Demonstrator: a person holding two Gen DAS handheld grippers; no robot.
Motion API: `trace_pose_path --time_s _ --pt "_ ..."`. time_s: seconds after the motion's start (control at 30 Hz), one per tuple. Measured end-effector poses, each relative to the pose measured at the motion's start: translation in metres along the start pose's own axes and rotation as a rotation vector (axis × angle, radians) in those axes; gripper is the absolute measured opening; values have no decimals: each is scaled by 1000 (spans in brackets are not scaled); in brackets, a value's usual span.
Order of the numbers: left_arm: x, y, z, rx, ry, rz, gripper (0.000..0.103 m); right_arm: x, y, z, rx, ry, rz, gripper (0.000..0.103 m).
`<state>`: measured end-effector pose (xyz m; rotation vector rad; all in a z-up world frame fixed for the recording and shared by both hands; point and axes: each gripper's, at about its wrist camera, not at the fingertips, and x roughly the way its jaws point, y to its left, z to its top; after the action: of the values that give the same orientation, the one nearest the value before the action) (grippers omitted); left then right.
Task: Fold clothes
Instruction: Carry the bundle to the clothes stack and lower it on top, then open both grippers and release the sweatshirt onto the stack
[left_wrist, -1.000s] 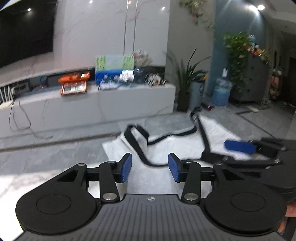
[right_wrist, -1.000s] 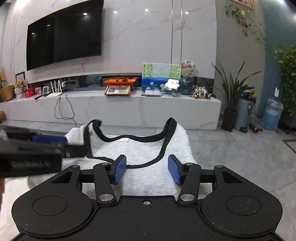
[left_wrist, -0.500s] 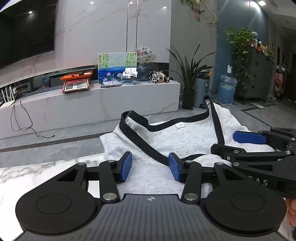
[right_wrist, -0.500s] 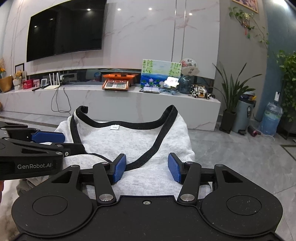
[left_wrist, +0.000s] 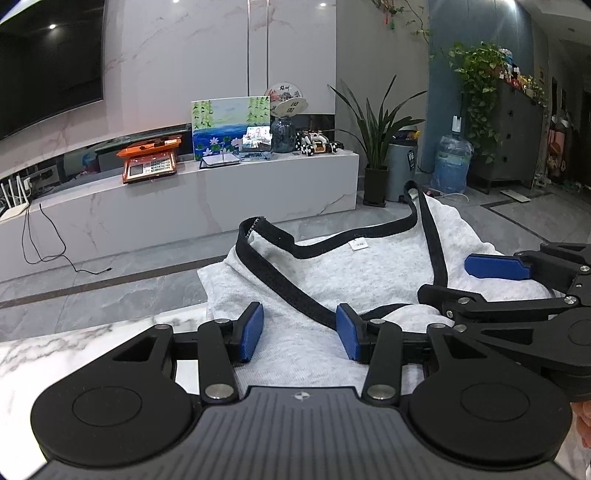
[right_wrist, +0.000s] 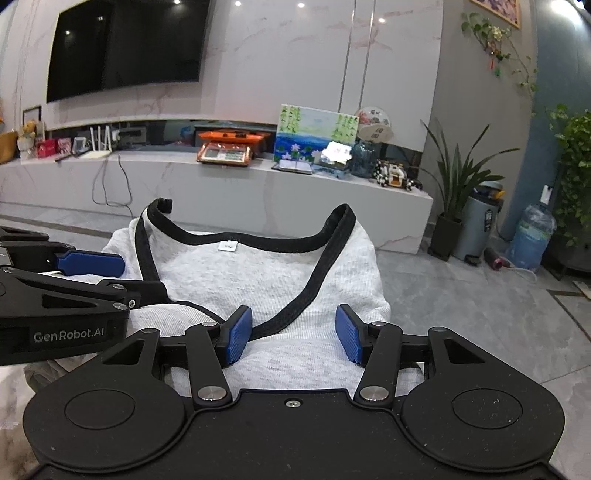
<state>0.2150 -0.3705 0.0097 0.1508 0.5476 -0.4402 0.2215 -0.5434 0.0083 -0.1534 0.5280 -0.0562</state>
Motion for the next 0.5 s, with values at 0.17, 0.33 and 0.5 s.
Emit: trace_pose_path --time_s 0.17,0.33,0.5 --pt "-45 6 8 -40 -30 -24 48 -4 13 23 -1 87 -53 50" --pt "-108 22 -2 -20 -88 -9 60 -43 38 30 52 2 -32 63" --pt "-171 47 -16 -45 -109 -5 62 -102 76 32 94 -65 65 71"
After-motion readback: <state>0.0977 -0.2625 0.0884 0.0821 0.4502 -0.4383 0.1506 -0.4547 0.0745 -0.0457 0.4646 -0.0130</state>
